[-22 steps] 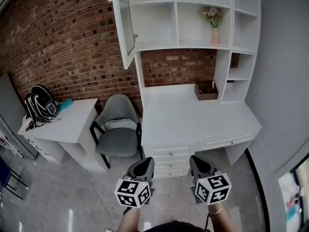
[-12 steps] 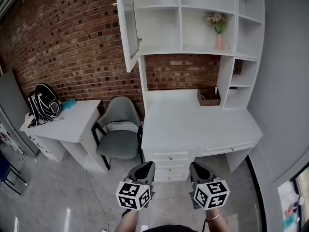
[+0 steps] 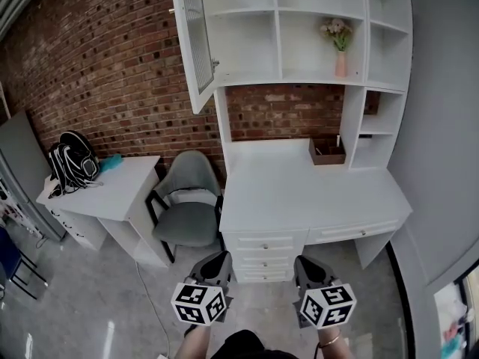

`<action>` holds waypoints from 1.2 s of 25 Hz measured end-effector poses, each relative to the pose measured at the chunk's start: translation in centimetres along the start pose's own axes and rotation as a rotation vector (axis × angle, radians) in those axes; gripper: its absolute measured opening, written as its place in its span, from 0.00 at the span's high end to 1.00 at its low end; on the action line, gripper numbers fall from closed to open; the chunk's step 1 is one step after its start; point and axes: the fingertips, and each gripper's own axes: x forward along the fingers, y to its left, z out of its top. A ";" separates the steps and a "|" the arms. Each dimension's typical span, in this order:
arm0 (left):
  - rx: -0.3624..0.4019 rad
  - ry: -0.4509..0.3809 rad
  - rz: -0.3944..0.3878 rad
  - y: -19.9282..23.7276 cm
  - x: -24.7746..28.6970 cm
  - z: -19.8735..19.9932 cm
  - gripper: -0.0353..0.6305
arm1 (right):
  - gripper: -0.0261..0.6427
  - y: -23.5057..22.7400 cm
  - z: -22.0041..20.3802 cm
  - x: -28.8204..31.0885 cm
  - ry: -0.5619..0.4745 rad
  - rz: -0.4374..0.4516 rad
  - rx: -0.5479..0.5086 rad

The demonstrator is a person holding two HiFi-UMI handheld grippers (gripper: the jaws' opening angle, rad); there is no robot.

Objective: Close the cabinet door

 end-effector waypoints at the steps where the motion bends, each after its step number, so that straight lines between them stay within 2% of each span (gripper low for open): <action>1: 0.003 -0.002 0.007 0.3 0.0 0.2 0.93 | 0.96 0.0 0.1 0.2 -0.003 0.004 0.001; 8: -0.007 0.009 0.058 3.2 2.2 -0.2 0.93 | 0.96 -1.2 0.3 3.7 0.004 0.021 0.012; 13: -0.012 0.029 0.052 5.9 5.9 -0.8 0.93 | 0.96 -2.5 0.5 8.0 0.014 0.007 0.018; 17: -0.022 0.019 0.044 8.7 9.5 0.5 0.93 | 0.96 -3.5 1.9 12.3 0.025 -0.003 0.009; 24: 0.008 -0.071 0.067 14.6 15.2 6.0 0.93 | 0.96 -4.1 6.2 20.3 -0.018 0.017 -0.035; 30: 0.120 -0.175 0.042 18.2 18.8 13.2 0.91 | 0.96 -3.2 11.2 25.7 -0.097 0.048 -0.098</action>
